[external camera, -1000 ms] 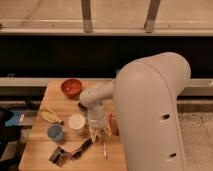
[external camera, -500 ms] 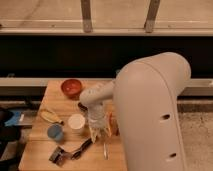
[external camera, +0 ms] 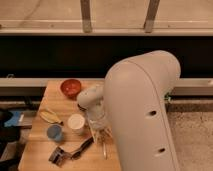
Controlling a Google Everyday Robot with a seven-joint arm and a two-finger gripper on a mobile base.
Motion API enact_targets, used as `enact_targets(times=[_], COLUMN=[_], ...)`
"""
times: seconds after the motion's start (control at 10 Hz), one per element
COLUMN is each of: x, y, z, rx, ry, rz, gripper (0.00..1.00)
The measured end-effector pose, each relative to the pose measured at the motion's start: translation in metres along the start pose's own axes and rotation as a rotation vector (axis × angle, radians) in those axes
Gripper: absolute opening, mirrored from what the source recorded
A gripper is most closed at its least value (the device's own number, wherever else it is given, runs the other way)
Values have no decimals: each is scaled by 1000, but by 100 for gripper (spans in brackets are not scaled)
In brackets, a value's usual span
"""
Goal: Place fork in table surface
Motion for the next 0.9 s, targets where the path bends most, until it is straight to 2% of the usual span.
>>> enact_targets(times=[0.5,0.9], x=[20,13], y=[-2,17], z=[25,33], rx=[-60,-69], ry=[40,50], rz=[34,9], gripper=[61,61])
